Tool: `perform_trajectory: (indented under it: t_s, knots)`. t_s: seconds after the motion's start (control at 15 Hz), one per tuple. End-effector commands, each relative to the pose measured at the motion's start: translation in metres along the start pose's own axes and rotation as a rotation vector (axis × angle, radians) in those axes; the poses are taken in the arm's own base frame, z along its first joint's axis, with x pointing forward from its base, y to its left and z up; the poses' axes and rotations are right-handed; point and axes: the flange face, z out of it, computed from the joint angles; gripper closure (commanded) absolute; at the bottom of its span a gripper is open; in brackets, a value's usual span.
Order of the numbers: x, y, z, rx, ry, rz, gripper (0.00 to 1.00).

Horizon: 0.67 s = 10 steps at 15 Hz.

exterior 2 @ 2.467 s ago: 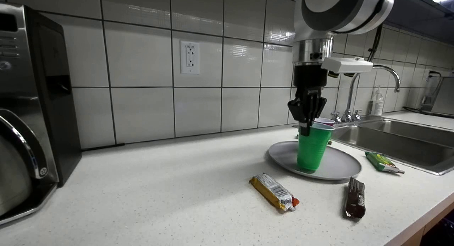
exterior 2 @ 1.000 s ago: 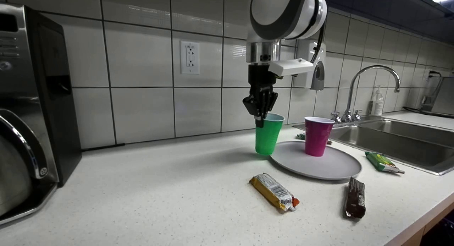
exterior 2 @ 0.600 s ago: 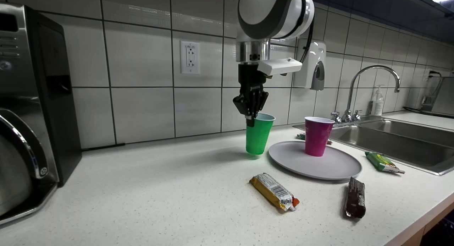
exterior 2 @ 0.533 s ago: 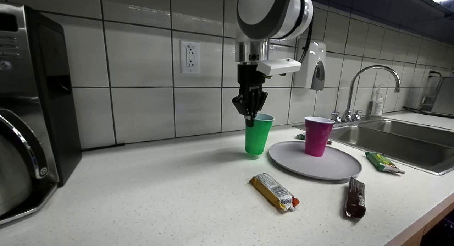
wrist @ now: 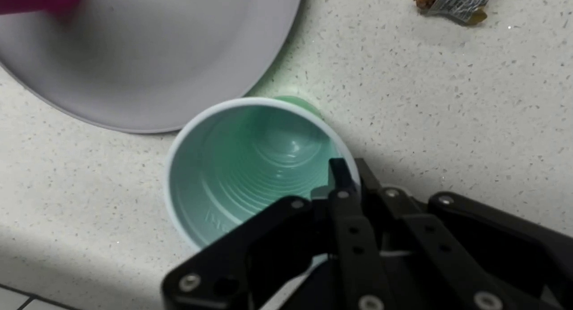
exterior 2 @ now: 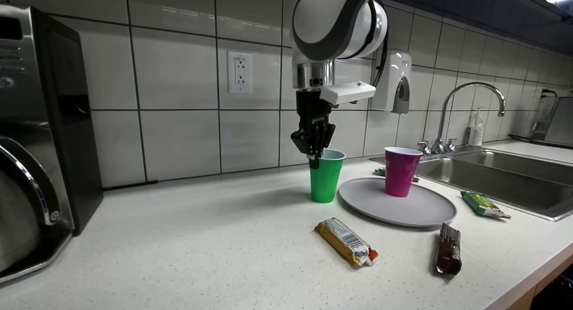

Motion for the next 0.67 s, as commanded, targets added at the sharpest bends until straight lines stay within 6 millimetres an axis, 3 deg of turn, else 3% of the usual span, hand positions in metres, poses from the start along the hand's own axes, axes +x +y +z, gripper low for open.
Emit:
perform_trajectory:
  t_s: [0.0,0.53,0.6]
  knots:
    - [-0.001,-0.002,-0.011,-0.013,-0.045,-0.002,0.63]
    - [-0.04,0.002,-0.051,0.001,-0.061,-0.017,0.03]
    - [-0.044,0.003,-0.056,-0.001,-0.057,-0.011,0.0]
